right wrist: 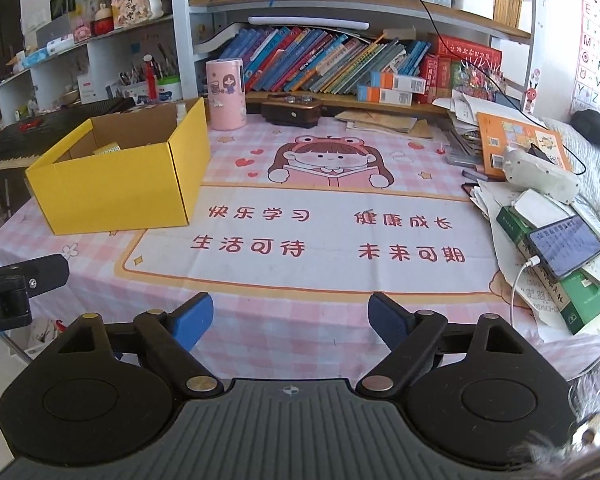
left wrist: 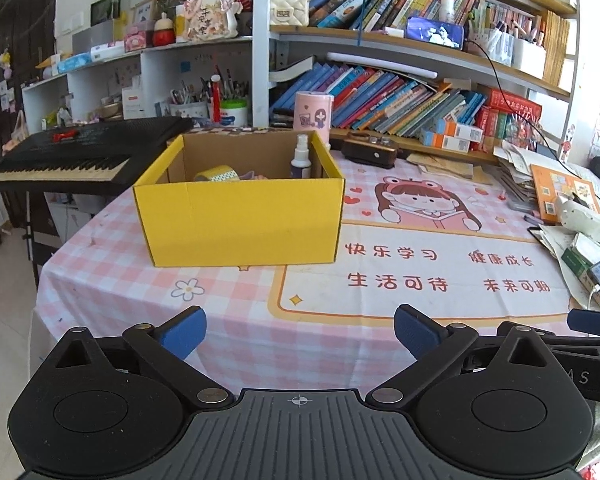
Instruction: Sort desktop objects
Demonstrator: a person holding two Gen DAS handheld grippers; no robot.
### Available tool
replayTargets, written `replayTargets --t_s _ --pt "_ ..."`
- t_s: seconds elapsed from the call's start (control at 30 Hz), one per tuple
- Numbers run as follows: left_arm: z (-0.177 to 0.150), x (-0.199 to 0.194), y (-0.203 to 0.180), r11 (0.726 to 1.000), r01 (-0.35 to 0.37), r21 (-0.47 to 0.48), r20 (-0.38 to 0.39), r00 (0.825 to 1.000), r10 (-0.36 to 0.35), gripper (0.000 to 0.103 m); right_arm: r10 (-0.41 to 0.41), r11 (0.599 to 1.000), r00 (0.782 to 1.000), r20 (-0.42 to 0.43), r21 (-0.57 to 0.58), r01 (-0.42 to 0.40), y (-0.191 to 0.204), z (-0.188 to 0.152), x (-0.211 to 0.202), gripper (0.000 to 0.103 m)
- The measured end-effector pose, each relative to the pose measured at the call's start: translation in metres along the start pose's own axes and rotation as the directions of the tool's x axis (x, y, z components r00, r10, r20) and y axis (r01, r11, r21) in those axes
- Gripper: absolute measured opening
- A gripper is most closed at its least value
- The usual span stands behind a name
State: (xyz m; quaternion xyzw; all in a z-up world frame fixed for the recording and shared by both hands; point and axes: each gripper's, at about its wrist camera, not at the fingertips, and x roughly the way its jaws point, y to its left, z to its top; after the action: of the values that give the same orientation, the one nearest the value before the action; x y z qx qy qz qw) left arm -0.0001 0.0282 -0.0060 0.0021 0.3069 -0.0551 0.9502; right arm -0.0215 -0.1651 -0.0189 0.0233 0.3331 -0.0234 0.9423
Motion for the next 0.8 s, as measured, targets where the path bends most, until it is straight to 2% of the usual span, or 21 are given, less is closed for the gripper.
replayTargets --t_s 0.7,0.8 --pt "-0.0053 -0.0010 -0.0080 0.999 -0.031 0.014 -0.030 0.999 0.031 0.103 0.003 1.000 0.999 -0.046 0.006 -0.003 -0.0064 -0.0027 0.0022 0.087" --pt "-0.0054 -0.0020 -0.0087 0.999 -0.032 0.020 -0.031 0.999 0.032 0.103 0.004 1.000 0.999 -0.043 0.003 -0.004 -0.0058 -0.0027 0.0016 0.096"
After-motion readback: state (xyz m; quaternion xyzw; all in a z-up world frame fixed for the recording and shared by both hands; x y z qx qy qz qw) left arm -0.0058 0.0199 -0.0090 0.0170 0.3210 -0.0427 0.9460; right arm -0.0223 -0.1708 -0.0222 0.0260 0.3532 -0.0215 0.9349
